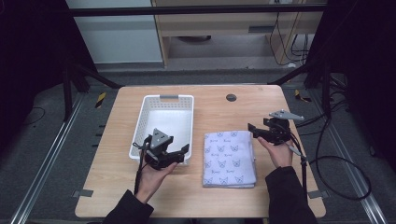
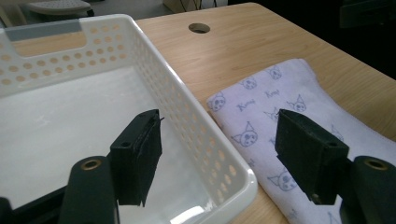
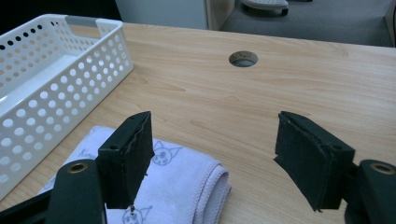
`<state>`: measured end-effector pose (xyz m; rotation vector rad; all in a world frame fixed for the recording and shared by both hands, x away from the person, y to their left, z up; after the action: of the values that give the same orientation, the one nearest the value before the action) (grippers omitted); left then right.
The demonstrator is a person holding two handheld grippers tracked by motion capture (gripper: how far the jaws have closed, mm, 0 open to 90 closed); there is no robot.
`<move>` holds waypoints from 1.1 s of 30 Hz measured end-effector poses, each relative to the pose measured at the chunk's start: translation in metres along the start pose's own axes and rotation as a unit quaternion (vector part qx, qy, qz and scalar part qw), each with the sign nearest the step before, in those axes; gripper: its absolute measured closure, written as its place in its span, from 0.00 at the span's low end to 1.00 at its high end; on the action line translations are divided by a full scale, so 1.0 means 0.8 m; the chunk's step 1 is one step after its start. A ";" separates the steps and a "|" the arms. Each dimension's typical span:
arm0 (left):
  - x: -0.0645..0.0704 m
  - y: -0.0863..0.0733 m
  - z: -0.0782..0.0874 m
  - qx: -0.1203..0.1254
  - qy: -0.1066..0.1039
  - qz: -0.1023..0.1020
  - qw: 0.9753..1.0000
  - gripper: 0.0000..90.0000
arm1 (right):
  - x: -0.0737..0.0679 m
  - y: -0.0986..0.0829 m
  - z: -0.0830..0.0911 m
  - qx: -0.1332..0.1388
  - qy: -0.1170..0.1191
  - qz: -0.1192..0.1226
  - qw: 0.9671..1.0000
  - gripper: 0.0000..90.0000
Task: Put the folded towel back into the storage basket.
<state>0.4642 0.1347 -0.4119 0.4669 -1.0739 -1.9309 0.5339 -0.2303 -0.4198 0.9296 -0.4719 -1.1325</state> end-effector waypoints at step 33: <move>0.071 -0.031 -0.043 -0.057 -0.050 -0.035 0.997 0.41 | 0.004 -0.026 -0.032 -0.046 0.003 -0.005 0.999 0.33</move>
<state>0.4427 0.0774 -0.4472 0.3532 -1.0145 -2.0843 0.5422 -0.2264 -0.4514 0.8568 -0.4070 -1.1501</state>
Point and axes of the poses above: each handheld gripper's, and its own axes: z roughly backward along the jaws, y roughly out of its top, x roughly to its right, the point moved 1 cm from there along -z, roughly forward along the jaws, and after that the axes turned 5 degrees about -x, right-handed, at the moved point
